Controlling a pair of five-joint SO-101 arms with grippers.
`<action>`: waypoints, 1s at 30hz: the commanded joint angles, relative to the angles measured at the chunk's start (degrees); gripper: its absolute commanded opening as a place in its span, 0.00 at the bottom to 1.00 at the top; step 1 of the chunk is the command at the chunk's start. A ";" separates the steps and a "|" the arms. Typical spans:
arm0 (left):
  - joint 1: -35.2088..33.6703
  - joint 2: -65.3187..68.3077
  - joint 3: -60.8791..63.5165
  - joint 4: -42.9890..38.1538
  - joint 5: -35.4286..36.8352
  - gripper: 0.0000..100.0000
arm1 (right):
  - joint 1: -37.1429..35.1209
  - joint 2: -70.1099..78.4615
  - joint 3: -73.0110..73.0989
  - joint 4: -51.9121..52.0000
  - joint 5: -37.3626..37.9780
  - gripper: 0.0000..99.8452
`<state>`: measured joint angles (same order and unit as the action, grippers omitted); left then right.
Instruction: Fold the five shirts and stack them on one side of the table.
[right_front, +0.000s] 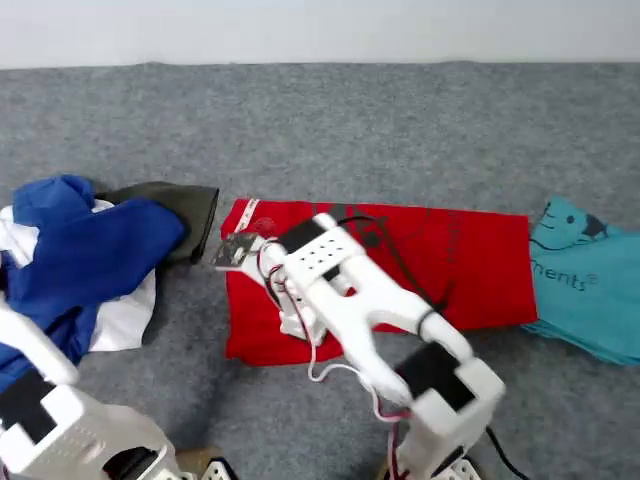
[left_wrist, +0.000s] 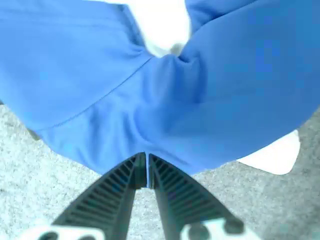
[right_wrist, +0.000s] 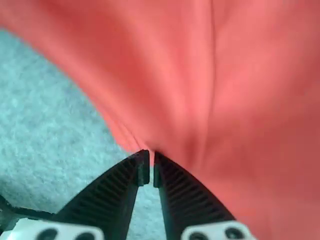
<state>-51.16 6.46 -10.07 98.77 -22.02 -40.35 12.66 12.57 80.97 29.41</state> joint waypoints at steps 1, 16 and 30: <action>-0.62 -0.35 -2.33 0.70 -0.62 0.02 | -1.54 3.91 -3.69 -2.07 -0.88 0.02; -0.53 -0.35 -2.33 0.44 -0.62 0.02 | -0.22 1.36 -5.36 4.44 -0.88 0.03; -0.70 -0.35 -2.42 0.44 -0.62 0.02 | -12.18 4.18 -14.24 1.89 -1.05 0.06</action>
<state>-51.60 6.46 -10.07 98.77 -22.11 -49.76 14.95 0.88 84.22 28.97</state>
